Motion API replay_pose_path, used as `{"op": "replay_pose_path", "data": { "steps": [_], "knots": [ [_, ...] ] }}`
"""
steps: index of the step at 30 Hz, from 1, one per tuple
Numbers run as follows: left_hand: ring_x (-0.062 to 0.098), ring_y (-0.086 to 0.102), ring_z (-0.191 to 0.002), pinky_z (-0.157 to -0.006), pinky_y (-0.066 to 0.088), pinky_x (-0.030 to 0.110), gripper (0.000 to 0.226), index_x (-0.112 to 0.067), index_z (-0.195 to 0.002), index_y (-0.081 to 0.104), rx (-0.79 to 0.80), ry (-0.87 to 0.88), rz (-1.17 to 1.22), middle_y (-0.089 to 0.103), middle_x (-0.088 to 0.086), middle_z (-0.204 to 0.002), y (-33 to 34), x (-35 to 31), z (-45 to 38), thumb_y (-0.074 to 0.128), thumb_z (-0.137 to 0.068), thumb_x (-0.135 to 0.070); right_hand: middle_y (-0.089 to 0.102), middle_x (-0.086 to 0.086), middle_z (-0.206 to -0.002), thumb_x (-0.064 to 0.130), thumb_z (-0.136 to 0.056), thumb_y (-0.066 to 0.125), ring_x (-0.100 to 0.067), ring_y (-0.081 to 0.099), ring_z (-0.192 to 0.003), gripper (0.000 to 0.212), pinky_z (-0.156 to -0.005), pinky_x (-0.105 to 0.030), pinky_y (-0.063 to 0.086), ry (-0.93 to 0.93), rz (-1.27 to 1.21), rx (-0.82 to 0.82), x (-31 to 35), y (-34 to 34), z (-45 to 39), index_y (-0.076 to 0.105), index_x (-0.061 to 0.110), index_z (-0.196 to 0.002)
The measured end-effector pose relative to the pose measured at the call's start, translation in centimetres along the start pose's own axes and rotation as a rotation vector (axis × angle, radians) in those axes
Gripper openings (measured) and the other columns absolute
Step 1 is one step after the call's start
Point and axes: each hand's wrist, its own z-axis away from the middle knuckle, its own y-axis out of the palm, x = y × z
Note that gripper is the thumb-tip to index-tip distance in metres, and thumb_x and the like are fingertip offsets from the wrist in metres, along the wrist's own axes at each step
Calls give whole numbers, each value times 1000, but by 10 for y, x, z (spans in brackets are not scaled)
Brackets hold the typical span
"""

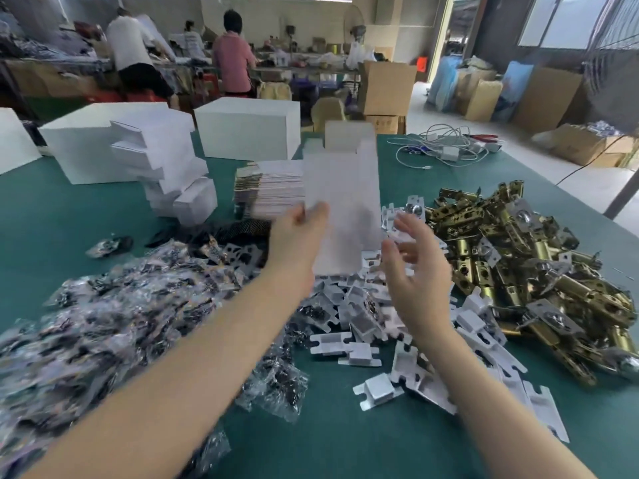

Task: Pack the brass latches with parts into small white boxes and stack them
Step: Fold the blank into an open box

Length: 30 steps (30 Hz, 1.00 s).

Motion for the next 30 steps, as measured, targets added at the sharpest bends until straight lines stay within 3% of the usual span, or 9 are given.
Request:
{"op": "replay_pose_path", "data": {
  "steps": [5,8,13,16,18,21,23,25,30],
  "knots": [
    [19,73,-77,-57,58,32,27,-20,-107,64,74,-230,305,75,4,-94,7,44,30,40,-103,-10,46,4,-148,18,-96,55,-5,38,-134,44,-108,-17,34,25,157,298,-6,-5,10,53,22,-140],
    [15,75,-75,-56,58,30,28,-21,-110,63,117,-227,313,77,2,-91,-1,58,34,39,-104,-10,41,11,-151,5,-93,50,6,34,-131,48,-93,0,31,116,61,420,-19,-11,26,59,28,-134],
    [23,74,-91,-64,60,35,30,-19,-127,60,203,-287,423,75,9,-112,-16,68,33,45,-104,-30,42,11,-150,19,-87,55,16,42,-119,47,-94,-10,41,-10,90,482,-25,-17,40,61,33,-132],
    [23,72,-100,-69,59,33,47,-17,-138,56,246,-293,403,70,13,-123,-15,67,35,42,-102,-44,53,0,-143,29,-84,69,-16,50,-127,47,-104,-40,42,-98,264,427,-24,-14,41,63,26,-131],
    [23,71,-103,-76,58,33,48,-24,-139,56,271,-268,377,70,13,-122,-13,65,37,43,-100,-49,63,-1,-130,29,-86,70,-23,57,-118,43,-99,-40,45,-148,275,344,-20,-12,42,66,19,-128],
    [19,66,-115,-93,55,31,58,-36,-143,50,315,-164,219,65,7,-133,-13,63,40,65,-89,-48,69,13,-93,23,-96,60,-10,62,-83,17,-75,-18,46,-80,-16,133,-12,-7,46,73,28,-107],
    [13,55,-130,-108,46,35,90,-42,-153,29,372,-69,12,48,-3,-151,-12,67,45,76,-77,-55,67,0,-76,32,-98,54,-23,61,-68,19,-65,-23,45,165,-308,10,-5,-4,47,67,28,-85],
    [11,55,-130,-110,45,40,99,-47,-155,12,365,8,-33,44,-7,-154,-8,71,50,77,-81,-44,72,-7,-88,27,-99,57,-27,69,-82,10,-70,-30,56,382,-602,-22,0,-2,48,66,24,-98],
    [12,69,-109,-87,59,37,84,-42,-152,25,253,120,33,71,-10,-121,-8,75,46,69,-91,-3,74,-5,-100,6,-93,63,-23,72,-93,26,-74,-31,59,566,-839,-32,4,-2,45,60,19,-116]
  ]
}}
